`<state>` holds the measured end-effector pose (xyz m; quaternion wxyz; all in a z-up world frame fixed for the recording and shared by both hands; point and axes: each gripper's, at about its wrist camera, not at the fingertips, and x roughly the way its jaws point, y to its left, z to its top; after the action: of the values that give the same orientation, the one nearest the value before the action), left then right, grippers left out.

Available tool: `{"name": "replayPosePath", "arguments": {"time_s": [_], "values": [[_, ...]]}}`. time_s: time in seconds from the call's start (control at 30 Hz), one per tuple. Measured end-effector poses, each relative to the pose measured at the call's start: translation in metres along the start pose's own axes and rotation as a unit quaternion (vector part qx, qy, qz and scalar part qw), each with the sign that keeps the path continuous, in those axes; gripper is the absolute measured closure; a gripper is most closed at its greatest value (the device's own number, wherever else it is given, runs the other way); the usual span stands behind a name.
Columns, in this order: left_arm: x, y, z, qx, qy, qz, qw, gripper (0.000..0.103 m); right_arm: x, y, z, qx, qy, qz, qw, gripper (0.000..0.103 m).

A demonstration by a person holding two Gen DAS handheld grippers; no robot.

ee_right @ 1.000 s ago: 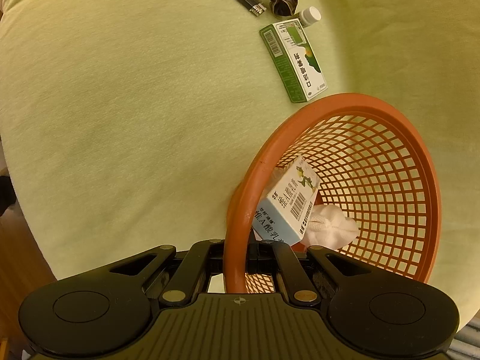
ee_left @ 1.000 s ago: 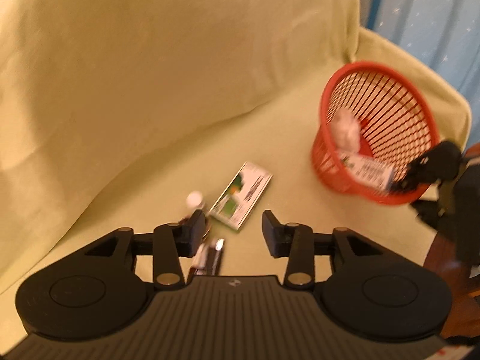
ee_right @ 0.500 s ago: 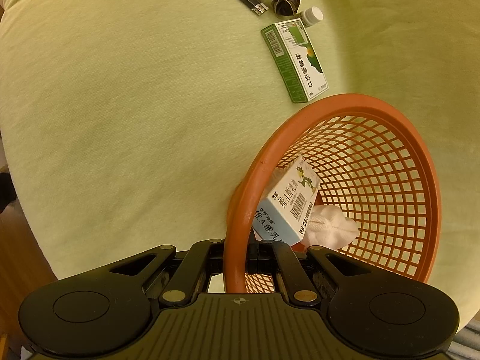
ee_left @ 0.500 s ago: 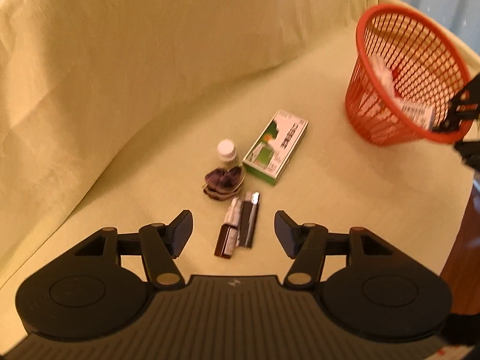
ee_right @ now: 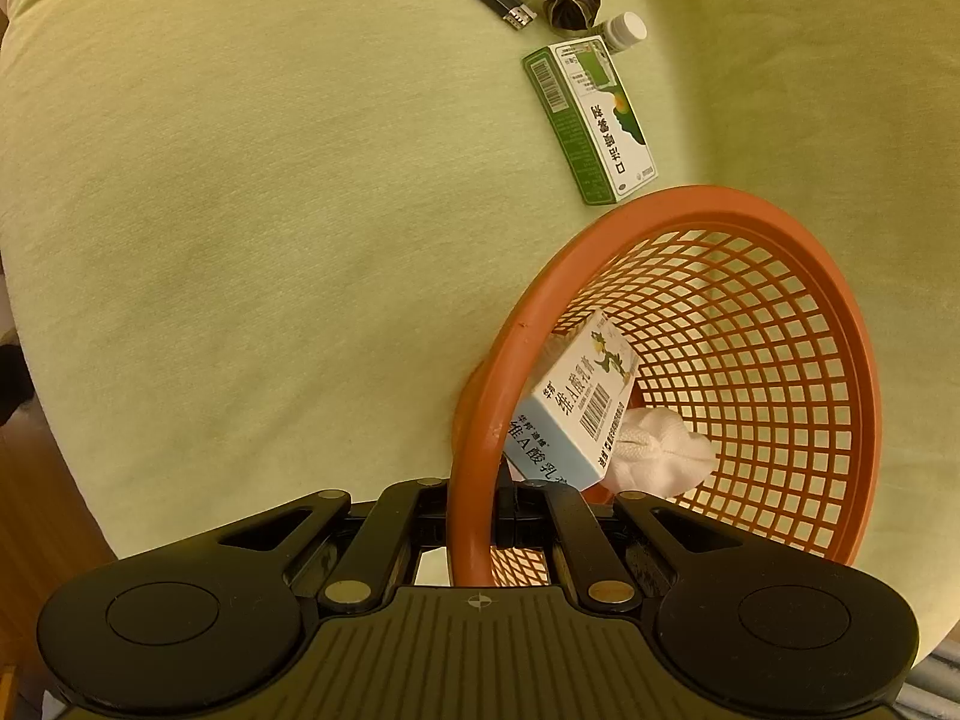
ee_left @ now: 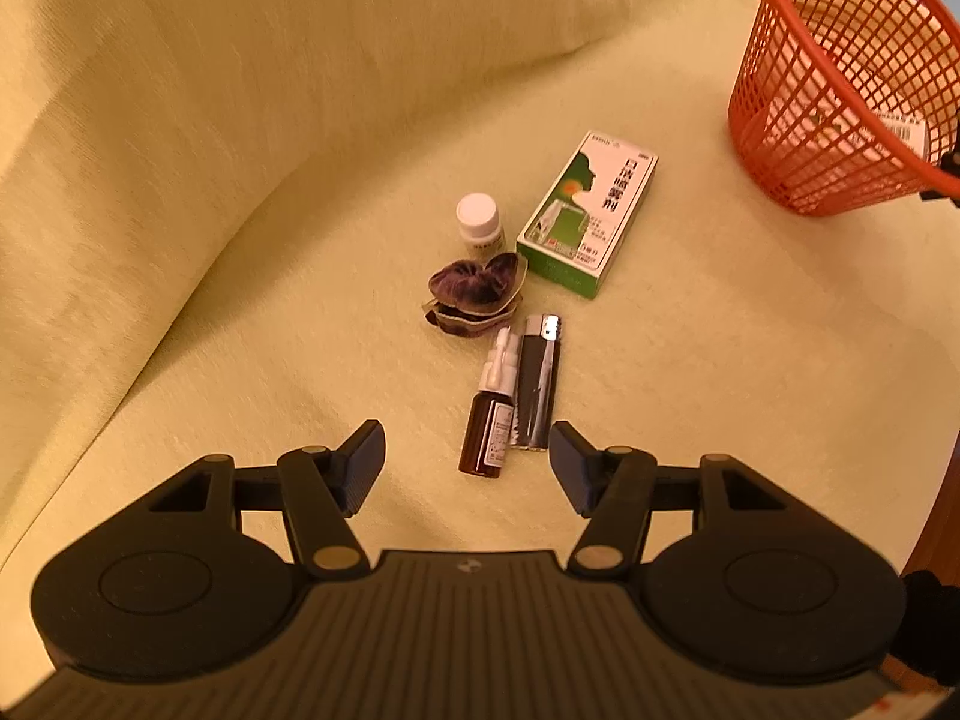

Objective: Organize objects
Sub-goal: 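Lower the left gripper onto the brown spray bottle and grasp it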

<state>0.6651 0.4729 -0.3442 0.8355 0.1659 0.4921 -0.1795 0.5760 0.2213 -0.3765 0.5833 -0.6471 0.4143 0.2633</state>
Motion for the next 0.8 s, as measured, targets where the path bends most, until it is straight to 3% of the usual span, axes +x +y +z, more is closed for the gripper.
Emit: {"name": "replayPosePath", "arguments": {"time_s": [0.8], "values": [[0.057,0.010,-0.013,0.015,0.020,-0.004,0.9997,0.048,0.001,-0.001,0.000,0.003,-0.001,0.001,1.000,0.103]]}}
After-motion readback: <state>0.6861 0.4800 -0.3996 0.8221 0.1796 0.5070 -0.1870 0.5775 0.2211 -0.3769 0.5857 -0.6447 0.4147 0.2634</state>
